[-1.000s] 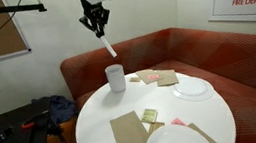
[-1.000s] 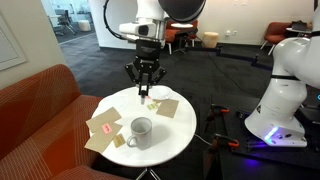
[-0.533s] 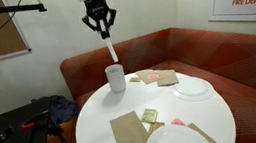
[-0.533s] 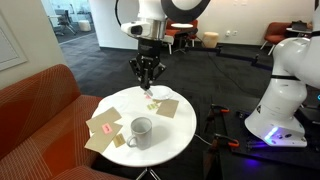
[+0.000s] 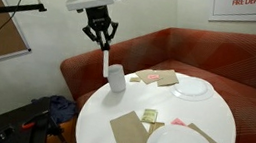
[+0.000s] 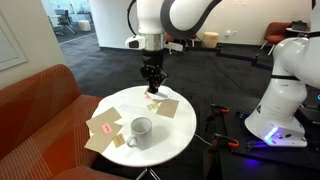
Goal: Take the marker out of the white mug
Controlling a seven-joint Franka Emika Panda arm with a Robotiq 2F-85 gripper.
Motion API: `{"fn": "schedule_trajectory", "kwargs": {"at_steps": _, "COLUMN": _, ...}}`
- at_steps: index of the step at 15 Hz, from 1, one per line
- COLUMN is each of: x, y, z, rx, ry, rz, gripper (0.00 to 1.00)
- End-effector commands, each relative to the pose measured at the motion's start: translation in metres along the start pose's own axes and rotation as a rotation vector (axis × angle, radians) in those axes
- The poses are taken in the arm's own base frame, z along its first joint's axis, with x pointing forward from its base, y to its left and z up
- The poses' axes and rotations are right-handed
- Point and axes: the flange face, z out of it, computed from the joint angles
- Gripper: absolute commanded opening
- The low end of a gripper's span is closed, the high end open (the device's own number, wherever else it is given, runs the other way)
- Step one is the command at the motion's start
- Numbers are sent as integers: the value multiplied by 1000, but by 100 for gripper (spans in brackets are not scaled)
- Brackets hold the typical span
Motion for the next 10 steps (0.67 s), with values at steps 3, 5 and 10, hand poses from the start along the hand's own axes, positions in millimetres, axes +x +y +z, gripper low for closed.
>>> {"fn": "schedule_trajectory", "kwargs": {"at_steps": 3, "x": -13, "y": 0, "z": 39, "rx": 142, "ry": -86, "rz": 264, "gripper": 5}}
{"fn": "schedule_trajectory", "kwargs": {"at_steps": 5, "x": -17, "y": -3, "z": 55, "rx": 200, "ry": -107, "rz": 337, "gripper": 5}}
{"fn": "schedule_trajectory", "kwargs": {"at_steps": 10, "x": -30, "y": -3, "z": 89, "rx": 280, "ry": -117, "rz": 496, "gripper": 5}}
